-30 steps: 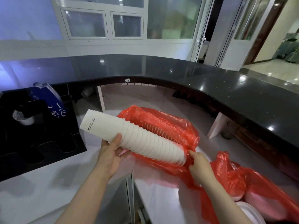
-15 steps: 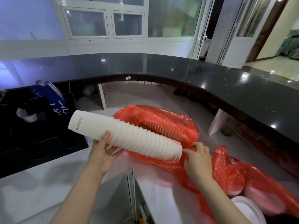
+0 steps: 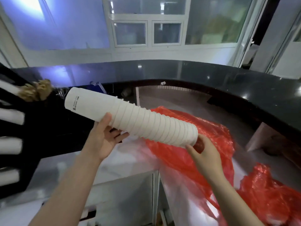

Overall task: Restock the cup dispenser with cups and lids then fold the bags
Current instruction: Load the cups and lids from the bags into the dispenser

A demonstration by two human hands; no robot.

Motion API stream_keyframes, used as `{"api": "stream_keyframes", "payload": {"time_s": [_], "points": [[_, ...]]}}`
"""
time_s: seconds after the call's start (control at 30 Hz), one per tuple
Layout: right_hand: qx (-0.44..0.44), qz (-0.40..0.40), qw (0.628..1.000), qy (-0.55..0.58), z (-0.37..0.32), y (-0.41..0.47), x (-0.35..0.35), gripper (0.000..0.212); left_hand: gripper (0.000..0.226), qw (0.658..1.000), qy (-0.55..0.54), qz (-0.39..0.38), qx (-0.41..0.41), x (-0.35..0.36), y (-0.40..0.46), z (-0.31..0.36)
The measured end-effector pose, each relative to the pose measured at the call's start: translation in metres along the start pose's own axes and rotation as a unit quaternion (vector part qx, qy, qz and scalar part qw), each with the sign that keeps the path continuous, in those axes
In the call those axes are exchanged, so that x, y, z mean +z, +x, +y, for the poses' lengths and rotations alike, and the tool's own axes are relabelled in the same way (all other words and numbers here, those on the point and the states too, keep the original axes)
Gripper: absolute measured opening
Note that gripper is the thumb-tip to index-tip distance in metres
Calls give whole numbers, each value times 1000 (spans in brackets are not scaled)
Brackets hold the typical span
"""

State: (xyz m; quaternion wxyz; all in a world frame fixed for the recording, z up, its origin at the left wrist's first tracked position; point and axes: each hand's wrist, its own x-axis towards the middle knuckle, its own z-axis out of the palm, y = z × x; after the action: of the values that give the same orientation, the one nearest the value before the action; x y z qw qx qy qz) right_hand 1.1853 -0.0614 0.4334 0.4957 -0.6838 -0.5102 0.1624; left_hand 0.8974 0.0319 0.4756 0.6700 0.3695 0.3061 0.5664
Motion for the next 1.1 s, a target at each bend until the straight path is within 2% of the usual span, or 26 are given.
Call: {"api": "stream_keyframes", "payload": {"time_s": [0.1, 0.23, 0.4, 0.57, 0.67, 0.77, 0.9, 1.03, 1.1], "points": [[15, -24, 995, 96, -14, 1, 21, 49, 65, 999, 31, 10, 25, -3, -11, 29], [-38, -77, 981, 176, -53, 3, 50, 76, 60, 995, 57, 26, 83, -10, -29, 76], [-108, -121, 971, 176, -117, 2, 96, 88, 51, 978, 97, 36, 181, -28, -67, 145], [-160, -136, 956, 203, -185, -24, 149, 83, 55, 964, 91, 84, 237, -70, -118, 212], [-208, -155, 937, 232, -232, -51, 181, 73, 73, 961, 85, 100, 245, -104, -153, 249], [-264, -157, 917, 256, -285, -85, 211, 74, 94, 955, 92, 103, 262, -139, -189, 285], [-262, -169, 909, 277, -335, -138, 250, 80, 61, 947, 87, 109, 291, -187, -231, 330], [-215, -226, 908, 281, -355, -176, 288, 71, 41, 940, 109, 100, 309, -232, -263, 360], [-194, -232, 914, 269, -363, -187, 300, 71, 40, 937, 117, 96, 315, -246, -273, 368]]}}
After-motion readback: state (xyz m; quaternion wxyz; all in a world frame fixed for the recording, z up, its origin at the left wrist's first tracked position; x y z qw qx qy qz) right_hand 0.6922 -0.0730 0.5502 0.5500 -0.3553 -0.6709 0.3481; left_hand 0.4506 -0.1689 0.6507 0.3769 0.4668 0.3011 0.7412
